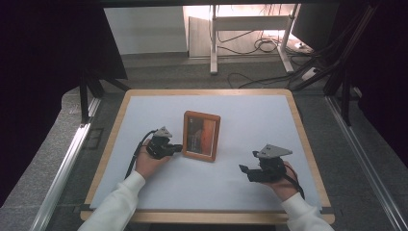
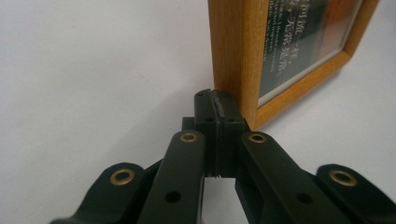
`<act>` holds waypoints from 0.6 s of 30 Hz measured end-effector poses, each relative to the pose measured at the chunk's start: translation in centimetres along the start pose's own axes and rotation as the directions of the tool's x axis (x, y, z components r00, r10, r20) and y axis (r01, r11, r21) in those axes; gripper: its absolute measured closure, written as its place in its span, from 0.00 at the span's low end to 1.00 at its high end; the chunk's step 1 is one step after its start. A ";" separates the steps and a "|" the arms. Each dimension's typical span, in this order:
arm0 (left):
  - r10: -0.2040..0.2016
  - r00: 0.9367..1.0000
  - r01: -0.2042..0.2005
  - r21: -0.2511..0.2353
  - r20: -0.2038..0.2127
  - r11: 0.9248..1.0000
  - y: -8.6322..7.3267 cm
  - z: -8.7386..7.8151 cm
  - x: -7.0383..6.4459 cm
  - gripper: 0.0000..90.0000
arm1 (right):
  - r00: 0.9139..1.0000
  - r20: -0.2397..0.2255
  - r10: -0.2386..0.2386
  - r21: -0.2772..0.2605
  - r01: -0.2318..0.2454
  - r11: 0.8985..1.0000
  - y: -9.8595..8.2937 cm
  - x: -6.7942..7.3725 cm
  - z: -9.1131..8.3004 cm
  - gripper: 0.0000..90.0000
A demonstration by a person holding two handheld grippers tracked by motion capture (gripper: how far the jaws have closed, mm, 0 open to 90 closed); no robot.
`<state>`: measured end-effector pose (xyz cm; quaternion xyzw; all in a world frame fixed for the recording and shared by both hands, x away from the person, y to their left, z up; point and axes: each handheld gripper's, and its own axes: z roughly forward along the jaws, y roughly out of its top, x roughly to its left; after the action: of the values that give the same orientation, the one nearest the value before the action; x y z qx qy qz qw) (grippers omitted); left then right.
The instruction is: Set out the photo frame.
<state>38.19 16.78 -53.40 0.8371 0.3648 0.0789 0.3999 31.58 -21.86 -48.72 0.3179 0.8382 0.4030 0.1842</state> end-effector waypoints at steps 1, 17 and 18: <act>0.005 1.000 -0.005 0.002 0.002 1.000 0.0 0.0 -0.1 1.00 | 1.000 0.000 -0.004 0.001 0.004 1.000 0.0 0.0 0.0 0.29; 0.031 0.999 -0.031 0.019 0.013 0.999 -0.3 -0.2 -1.1 0.99 | 1.000 -0.013 0.012 0.008 -0.012 1.000 -0.3 -0.4 0.4 0.29; 0.029 0.999 -0.030 0.018 0.013 0.999 -0.3 -0.2 -1.1 0.99 | 1.000 -0.013 0.013 0.010 -0.013 1.000 -0.4 -0.4 0.3 0.29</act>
<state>37.15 16.28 -53.33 0.8465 0.3505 0.0761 0.3935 31.94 -22.13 -49.18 0.3216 0.8394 0.4019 0.1747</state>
